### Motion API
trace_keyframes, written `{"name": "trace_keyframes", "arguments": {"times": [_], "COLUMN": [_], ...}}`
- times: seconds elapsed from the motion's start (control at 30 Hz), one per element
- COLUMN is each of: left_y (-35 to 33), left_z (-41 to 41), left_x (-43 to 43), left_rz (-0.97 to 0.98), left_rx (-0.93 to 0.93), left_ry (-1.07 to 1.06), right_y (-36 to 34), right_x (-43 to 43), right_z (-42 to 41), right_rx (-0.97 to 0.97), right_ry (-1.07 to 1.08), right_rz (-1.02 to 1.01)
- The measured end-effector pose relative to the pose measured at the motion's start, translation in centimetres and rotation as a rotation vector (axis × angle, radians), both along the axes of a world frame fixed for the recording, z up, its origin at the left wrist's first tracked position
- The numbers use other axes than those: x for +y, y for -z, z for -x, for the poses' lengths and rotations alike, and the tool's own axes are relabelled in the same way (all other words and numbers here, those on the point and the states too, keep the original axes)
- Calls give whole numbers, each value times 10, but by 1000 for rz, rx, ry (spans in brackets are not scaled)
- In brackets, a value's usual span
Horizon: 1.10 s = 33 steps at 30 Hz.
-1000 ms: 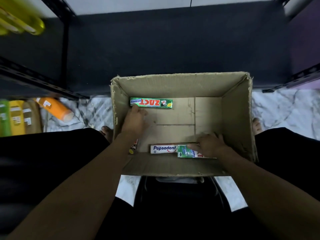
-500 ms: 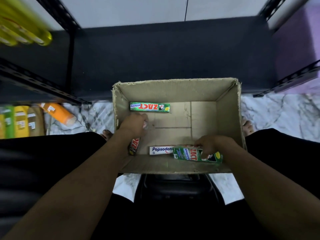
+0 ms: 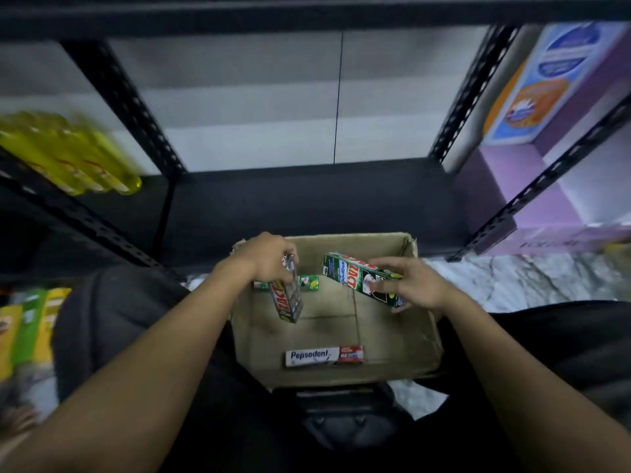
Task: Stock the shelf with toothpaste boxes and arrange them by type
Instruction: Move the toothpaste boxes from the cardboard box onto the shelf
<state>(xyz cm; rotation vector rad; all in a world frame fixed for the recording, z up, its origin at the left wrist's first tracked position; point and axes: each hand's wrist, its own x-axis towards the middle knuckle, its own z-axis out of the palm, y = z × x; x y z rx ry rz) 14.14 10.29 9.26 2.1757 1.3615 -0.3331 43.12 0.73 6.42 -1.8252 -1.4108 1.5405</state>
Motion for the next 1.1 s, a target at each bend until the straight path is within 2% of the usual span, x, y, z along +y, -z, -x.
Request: {"name": "trace_keyframes", "arguments": {"times": [0.37, 0.47, 0.6, 0.87, 0.97, 1.1], "left_y": [-197, -243, -296, -363, -373, -372], "left_z": [-73, -87, -101, -115, -123, -141], "left_x": [-16, -25, -39, -43, -36, -22], "left_rz": [-311, -395, -473, -654, -739, -814], "left_rx": [-301, -365, -471, -749, -818, -910], "left_ry": [228, 244, 255, 195, 145, 107], "right_y": [-188, -227, -275, -351, -362, -359], "right_x": [-28, -40, -53, -48, -35, -4], "right_z": [-56, -73, -93, -133, -145, -157], "right_rx": [-213, -171, -24, 127, 93, -55], "right_ry": [215, 307, 418, 731, 843, 987], "right_rz": [-571, -695, -828, -1084, -1187, -1252]}}
